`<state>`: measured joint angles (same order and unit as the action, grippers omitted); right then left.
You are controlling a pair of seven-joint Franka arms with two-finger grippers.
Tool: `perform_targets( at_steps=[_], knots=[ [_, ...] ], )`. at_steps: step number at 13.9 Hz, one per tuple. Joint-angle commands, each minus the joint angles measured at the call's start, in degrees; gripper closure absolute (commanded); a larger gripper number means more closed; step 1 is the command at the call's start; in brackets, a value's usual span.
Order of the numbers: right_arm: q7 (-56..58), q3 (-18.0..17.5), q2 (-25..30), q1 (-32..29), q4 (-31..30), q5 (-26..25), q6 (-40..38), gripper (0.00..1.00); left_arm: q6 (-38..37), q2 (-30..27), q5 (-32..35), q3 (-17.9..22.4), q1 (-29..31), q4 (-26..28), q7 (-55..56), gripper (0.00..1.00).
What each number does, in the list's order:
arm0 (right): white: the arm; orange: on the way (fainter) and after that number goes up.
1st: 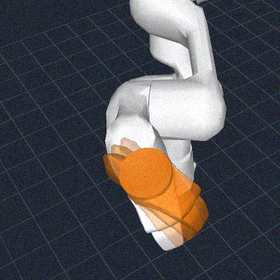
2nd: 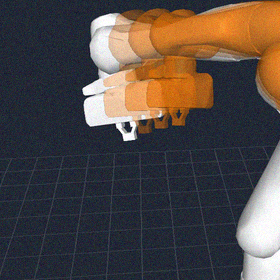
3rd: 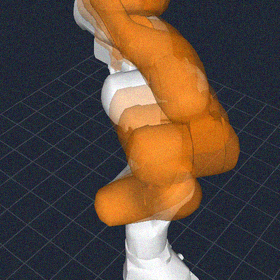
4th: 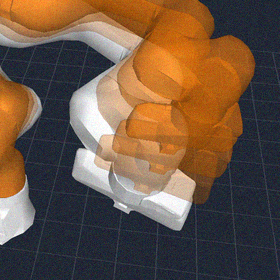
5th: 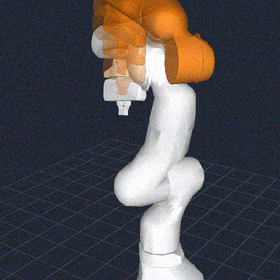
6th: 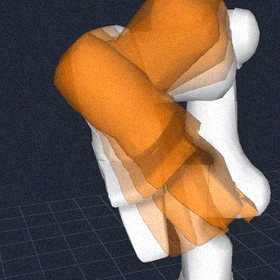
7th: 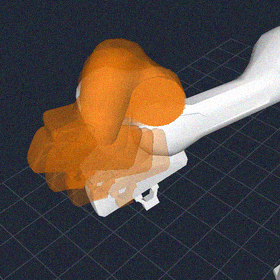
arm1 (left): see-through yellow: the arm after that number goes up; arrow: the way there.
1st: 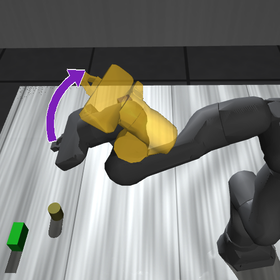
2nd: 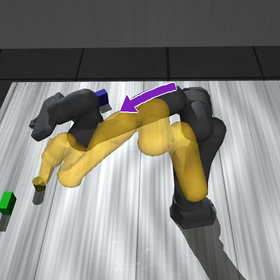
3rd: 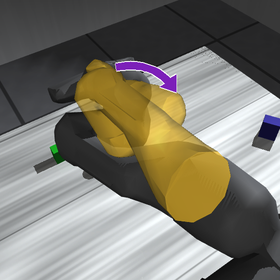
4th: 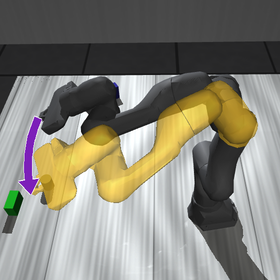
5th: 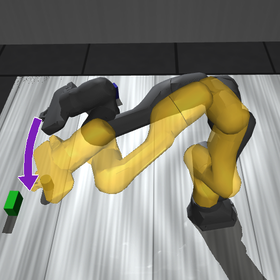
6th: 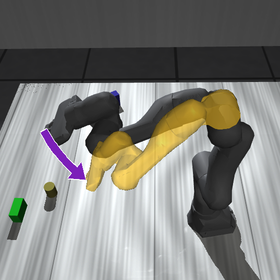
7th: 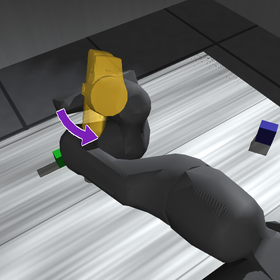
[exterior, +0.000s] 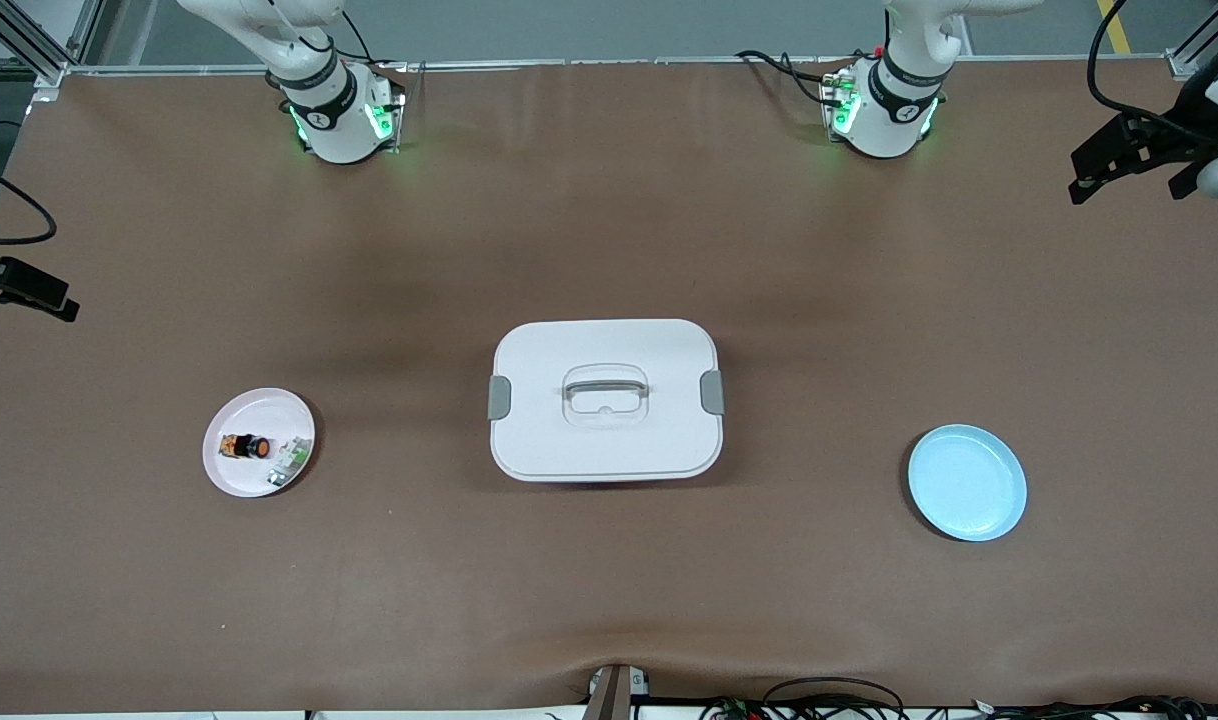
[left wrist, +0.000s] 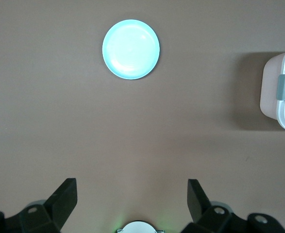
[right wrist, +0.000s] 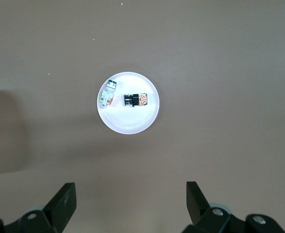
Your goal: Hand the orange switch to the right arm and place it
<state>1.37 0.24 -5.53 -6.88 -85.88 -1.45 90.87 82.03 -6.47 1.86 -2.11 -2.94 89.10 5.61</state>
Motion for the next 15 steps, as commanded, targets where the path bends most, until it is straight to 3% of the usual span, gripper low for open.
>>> perform_targets(
  at_steps=[1,11,15],
  knots=[
    [0.2,-0.2,-0.8,-0.3,1.7,-0.2,-1.0,0.0,-1.2,-0.6,0.4,0.5,-0.3,-0.6,-1.1,0.0],
    [-0.4,0.2,-1.1,1.9,1.6,-0.4,-1.0,0.0,-1.3,-0.6,0.5,0.6,-0.3,-0.6,-1.0,0.0],
    [-0.4,5.6,-1.3,6.9,1.6,-0.1,-1.0,0.0,-1.7,-0.6,0.6,0.4,-0.4,-0.6,-1.0,0.0]
  ],
)
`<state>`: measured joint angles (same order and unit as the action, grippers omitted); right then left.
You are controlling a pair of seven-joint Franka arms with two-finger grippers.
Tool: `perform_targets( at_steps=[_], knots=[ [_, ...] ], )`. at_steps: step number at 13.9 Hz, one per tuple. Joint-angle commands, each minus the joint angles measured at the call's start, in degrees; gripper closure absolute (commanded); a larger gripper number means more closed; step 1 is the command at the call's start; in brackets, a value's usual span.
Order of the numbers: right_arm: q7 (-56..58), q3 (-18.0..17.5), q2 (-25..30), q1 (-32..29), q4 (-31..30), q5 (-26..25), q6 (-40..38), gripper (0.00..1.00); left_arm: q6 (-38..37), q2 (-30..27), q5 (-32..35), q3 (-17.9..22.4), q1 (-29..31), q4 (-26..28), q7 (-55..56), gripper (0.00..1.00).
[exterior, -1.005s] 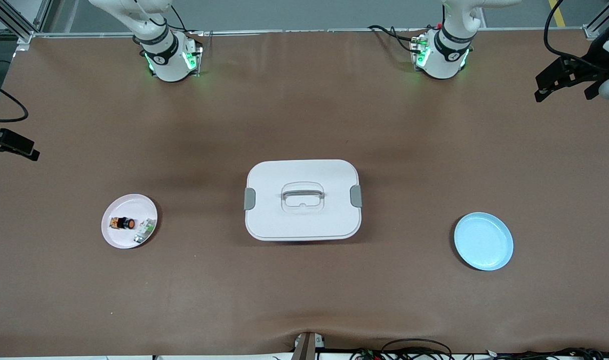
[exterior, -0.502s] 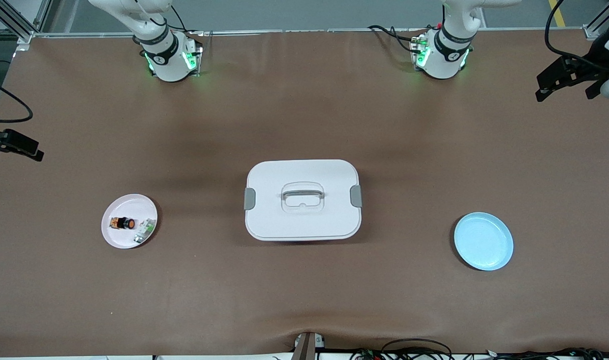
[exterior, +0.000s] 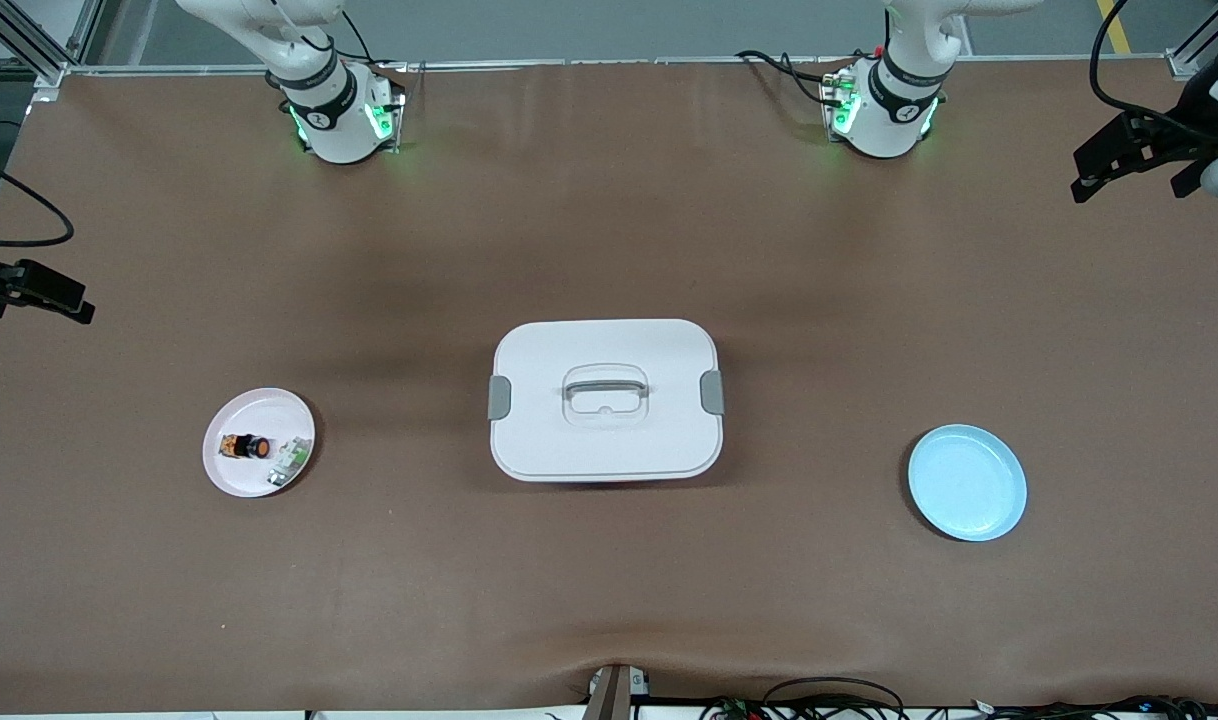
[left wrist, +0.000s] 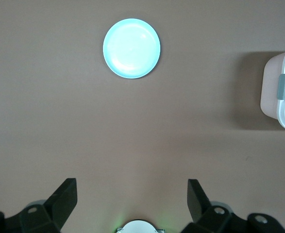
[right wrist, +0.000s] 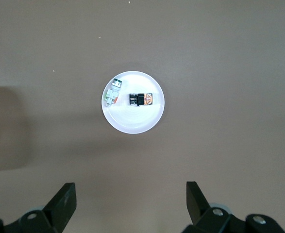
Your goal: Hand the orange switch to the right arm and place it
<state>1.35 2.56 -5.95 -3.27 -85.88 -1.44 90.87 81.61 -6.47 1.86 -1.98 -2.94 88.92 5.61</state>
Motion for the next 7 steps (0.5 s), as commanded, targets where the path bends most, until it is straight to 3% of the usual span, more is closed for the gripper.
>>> perform_targets(
  at_steps=[1,7],
  knots=[
    [-0.3,3.6,-0.9,3.4,1.6,-0.1,-1.0,0.0,-1.4,-0.7,0.5,0.2,-0.3,-0.4,-1.1,0.0],
    [0.1,3.6,-0.9,3.2,1.7,0.4,-0.7,0.0,-1.9,-0.8,0.5,0.1,-0.3,-0.4,-1.1,0.0]
  ],
)
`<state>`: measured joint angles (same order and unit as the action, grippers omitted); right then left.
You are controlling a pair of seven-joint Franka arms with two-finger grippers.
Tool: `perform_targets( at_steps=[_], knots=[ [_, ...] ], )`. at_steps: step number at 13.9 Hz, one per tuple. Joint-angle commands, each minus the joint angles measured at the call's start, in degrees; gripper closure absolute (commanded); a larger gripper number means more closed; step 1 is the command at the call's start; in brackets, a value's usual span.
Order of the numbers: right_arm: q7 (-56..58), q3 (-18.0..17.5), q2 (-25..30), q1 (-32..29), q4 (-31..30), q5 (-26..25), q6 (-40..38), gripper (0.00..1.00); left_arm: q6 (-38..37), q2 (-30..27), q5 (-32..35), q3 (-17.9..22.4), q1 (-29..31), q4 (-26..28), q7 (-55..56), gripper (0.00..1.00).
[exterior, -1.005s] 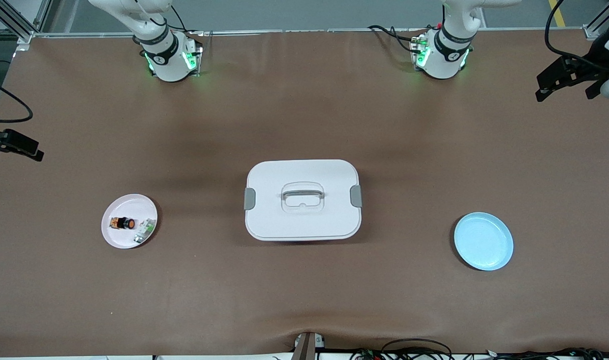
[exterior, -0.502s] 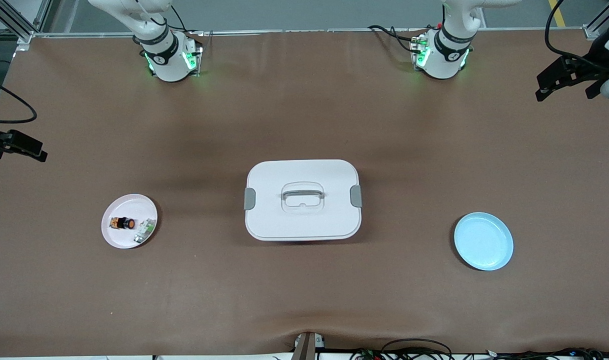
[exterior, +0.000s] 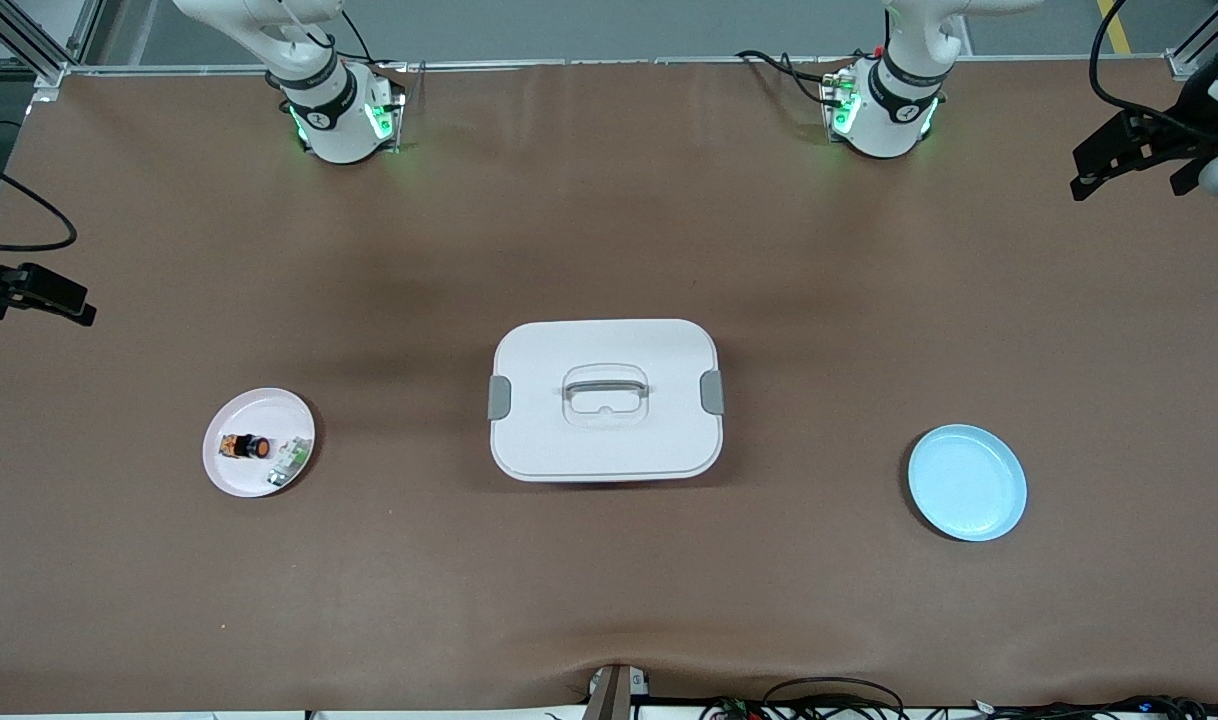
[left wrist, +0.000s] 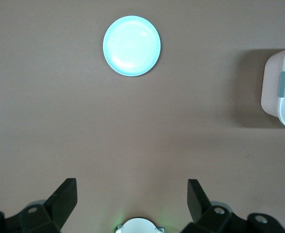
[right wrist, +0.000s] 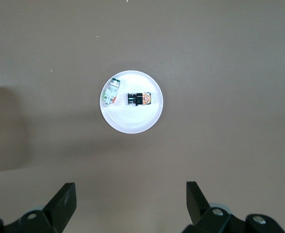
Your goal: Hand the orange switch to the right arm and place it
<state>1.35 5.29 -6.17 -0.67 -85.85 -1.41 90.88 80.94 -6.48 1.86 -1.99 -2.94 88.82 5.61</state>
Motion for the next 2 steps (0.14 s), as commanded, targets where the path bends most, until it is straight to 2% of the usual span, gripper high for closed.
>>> perform_targets(
  at_steps=[1,2],
  knots=[
    [0.0,0.9,-0.6,0.7,1.6,0.4,-0.6,0.0,-1.2,-0.9,0.5,0.1,-0.3,-0.3,-1.1,0.0],
    [-0.1,0.9,-0.7,0.8,1.6,0.4,-0.5,0.0,-1.2,-0.9,0.5,0.1,-0.3,-0.3,-1.0,0.0]
  ],
)
